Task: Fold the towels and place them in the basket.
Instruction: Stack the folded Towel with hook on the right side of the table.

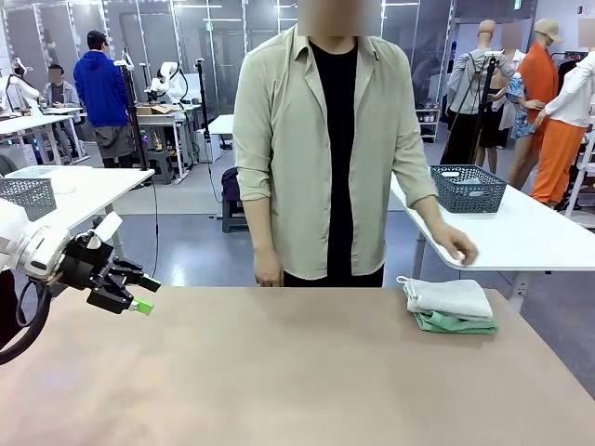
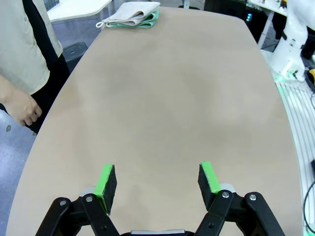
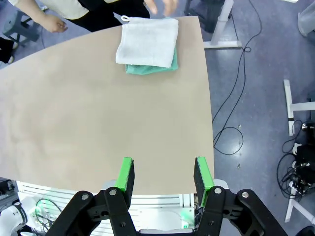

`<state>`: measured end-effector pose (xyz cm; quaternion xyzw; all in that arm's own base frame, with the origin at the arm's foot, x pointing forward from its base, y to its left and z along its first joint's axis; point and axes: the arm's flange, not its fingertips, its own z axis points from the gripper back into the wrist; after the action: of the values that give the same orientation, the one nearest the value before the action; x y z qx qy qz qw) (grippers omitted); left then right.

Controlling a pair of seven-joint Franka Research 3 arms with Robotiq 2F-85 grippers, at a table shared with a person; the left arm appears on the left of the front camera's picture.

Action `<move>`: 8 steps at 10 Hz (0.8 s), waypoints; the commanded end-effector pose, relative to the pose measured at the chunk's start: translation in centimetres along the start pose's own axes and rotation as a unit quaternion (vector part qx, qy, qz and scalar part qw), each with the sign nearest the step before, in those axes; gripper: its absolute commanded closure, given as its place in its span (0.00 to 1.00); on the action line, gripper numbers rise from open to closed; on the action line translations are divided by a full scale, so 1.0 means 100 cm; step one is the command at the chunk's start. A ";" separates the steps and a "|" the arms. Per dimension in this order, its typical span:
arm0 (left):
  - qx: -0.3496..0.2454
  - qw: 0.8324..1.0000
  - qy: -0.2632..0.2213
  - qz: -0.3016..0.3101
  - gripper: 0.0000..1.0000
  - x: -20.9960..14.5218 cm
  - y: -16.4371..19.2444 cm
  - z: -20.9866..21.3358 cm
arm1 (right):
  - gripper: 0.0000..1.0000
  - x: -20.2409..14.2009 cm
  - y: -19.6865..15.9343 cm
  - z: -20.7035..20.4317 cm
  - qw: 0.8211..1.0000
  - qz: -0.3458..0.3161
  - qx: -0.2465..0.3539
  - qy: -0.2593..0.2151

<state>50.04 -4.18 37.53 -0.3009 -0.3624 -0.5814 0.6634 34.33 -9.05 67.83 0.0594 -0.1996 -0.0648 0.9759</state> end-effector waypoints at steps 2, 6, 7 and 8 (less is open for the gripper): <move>-0.002 1.000 0.002 -0.003 0.15 0.000 0.000 0.001 | 0.38 0.001 0.000 0.001 1.000 0.002 -0.006 -0.004; -0.002 1.000 0.002 -0.003 0.15 0.000 0.000 0.001 | 0.38 0.001 0.000 0.001 1.000 0.002 -0.006 -0.004; -0.002 1.000 0.002 -0.003 0.15 0.000 0.000 0.001 | 0.38 0.001 0.000 0.001 1.000 0.002 -0.006 -0.004; -0.002 1.000 0.002 -0.003 0.15 0.000 0.000 0.001 | 0.38 0.001 0.000 0.001 1.000 0.002 -0.006 -0.004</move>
<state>50.04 -4.18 37.53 -0.3009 -0.3624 -0.5814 0.6634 34.33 -9.03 67.83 0.0591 -0.1996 -0.0646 0.9760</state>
